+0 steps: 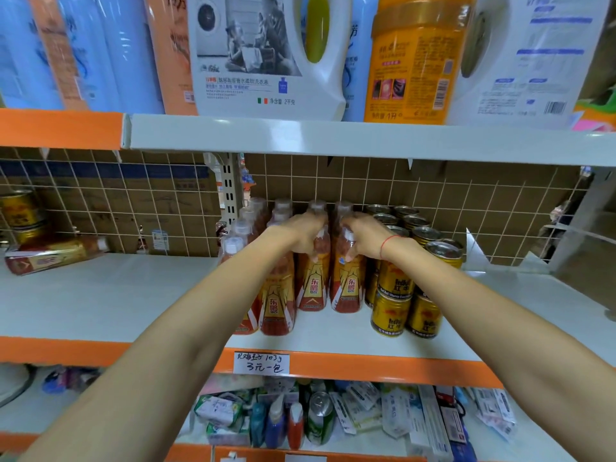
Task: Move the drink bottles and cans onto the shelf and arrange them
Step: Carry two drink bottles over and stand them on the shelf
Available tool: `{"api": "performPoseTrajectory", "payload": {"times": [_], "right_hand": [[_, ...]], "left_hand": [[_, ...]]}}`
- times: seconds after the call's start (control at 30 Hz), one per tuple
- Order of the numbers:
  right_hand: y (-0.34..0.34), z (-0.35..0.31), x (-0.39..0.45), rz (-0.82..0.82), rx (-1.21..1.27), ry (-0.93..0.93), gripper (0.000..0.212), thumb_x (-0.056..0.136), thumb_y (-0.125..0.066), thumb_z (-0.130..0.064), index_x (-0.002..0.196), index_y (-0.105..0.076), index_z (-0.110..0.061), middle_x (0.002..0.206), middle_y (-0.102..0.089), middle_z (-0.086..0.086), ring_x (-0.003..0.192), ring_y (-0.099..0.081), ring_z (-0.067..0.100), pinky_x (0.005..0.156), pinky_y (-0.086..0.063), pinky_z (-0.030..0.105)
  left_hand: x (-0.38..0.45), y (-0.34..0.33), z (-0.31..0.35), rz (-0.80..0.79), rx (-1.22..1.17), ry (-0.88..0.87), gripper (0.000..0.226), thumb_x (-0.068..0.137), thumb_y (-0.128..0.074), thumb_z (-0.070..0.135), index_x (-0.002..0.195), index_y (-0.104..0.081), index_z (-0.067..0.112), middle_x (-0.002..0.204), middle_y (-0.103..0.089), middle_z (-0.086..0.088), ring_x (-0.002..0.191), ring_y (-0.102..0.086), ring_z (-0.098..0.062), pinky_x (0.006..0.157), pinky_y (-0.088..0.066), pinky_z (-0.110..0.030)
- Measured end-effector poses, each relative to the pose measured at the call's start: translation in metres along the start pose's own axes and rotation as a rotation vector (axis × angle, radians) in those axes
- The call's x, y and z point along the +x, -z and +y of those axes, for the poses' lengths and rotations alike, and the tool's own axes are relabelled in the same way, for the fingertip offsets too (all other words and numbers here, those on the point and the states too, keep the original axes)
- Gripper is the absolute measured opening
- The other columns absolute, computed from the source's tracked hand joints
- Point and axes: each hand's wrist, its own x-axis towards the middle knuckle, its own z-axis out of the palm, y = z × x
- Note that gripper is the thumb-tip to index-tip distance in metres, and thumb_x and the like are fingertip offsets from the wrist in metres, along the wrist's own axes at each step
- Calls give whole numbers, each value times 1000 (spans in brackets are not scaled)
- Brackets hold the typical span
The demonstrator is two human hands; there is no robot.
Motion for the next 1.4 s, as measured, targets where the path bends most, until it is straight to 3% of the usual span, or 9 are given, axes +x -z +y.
{"api": "performPoseTrajectory", "payload": {"times": [0.4,1.1,1.4], "right_hand": [[-6,5,11,5,47,-10,71,62,-85,-21,124,-52,-12,125,-54,10,111,-53,27,87,-45,33],[-6,8,9,-34,38,14,84,68,-82,-22,139,-38,-13,141,-39,11,125,-44,29,99,-42,37],[1,8,1,-56,44,17,83,73,-78,-25,143,-34,-18,147,-37,9,129,-42,28,104,-40,41]], "left_hand": [[4,-2,-4,19,-37,-35,87,68,-83,22,140,-36,12,136,-47,-12,123,-47,-29,101,-43,-40],[6,-2,-3,-67,-15,-8,95,74,-79,20,147,-20,13,145,-39,-13,132,-40,-29,106,-39,-40],[-8,-1,0,-27,38,3,95,78,-75,32,150,-15,14,153,-25,-15,135,-37,-31,107,-38,-39]]}}
